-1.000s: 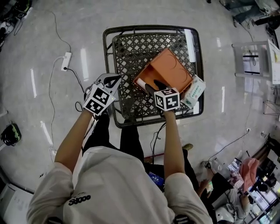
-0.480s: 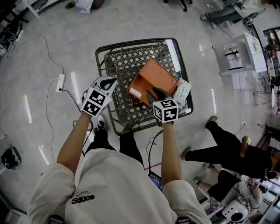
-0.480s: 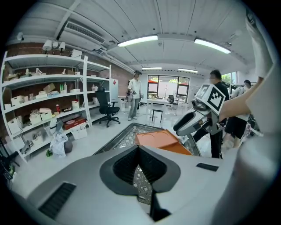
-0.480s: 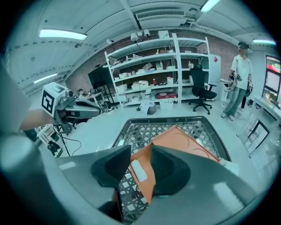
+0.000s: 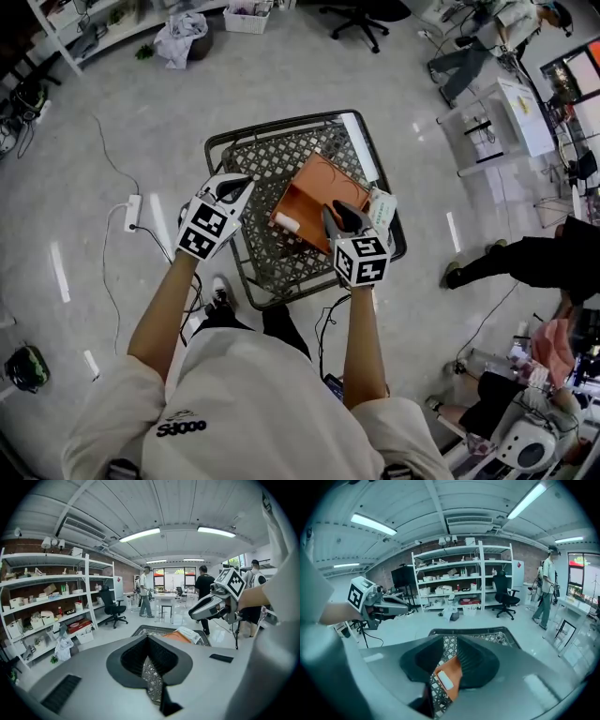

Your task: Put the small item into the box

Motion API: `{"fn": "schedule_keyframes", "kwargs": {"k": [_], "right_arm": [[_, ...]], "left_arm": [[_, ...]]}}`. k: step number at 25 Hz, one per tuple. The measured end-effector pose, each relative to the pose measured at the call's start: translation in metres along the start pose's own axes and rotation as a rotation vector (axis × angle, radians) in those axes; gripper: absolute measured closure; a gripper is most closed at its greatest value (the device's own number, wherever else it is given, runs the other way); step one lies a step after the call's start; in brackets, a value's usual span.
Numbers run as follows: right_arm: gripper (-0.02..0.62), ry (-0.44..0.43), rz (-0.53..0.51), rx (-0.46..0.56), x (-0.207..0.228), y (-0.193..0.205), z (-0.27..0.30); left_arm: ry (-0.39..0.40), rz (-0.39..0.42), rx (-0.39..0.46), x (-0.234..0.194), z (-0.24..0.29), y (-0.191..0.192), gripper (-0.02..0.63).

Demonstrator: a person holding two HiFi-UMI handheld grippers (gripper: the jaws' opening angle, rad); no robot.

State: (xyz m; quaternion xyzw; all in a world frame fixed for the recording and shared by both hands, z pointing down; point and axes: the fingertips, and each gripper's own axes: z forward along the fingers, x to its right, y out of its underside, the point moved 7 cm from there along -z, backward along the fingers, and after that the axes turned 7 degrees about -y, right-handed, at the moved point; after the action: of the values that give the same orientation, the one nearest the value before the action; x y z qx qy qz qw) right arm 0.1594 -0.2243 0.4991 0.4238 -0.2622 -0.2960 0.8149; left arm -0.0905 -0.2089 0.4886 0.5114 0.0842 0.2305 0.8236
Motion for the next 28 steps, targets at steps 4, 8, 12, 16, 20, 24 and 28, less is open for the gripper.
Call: {"fn": "schedule_keyframes", "kwargs": {"k": [4, 8, 12, 16, 20, 24, 28], "right_arm": [[0.524, 0.028, -0.043, 0.067, -0.006, -0.027, -0.016], [0.568, 0.066, -0.077, 0.123, -0.010, -0.054, -0.033], [0.583, 0.109, -0.118, 0.167, -0.014, -0.077, -0.050], [0.584, 0.137, -0.137, 0.212, -0.018, -0.094, -0.068], [0.584, 0.149, -0.167, 0.256, -0.024, -0.108, -0.082], [0.584, 0.152, -0.183, 0.291, -0.032, -0.121, -0.098], [0.584, 0.159, -0.212, 0.321, -0.040, -0.130, -0.112]], "left_arm": [[0.002, 0.028, 0.036, -0.004, -0.009, -0.019, 0.604], [0.008, 0.058, 0.075, -0.008, -0.017, -0.041, 0.604], [0.020, 0.087, 0.123, -0.009, -0.023, -0.064, 0.604], [0.037, 0.112, 0.159, -0.005, -0.028, -0.083, 0.604], [0.050, 0.138, 0.189, -0.002, -0.032, -0.098, 0.604], [0.053, 0.152, 0.224, 0.001, -0.039, -0.115, 0.604], [0.049, 0.171, 0.267, 0.003, -0.048, -0.132, 0.604]]}}
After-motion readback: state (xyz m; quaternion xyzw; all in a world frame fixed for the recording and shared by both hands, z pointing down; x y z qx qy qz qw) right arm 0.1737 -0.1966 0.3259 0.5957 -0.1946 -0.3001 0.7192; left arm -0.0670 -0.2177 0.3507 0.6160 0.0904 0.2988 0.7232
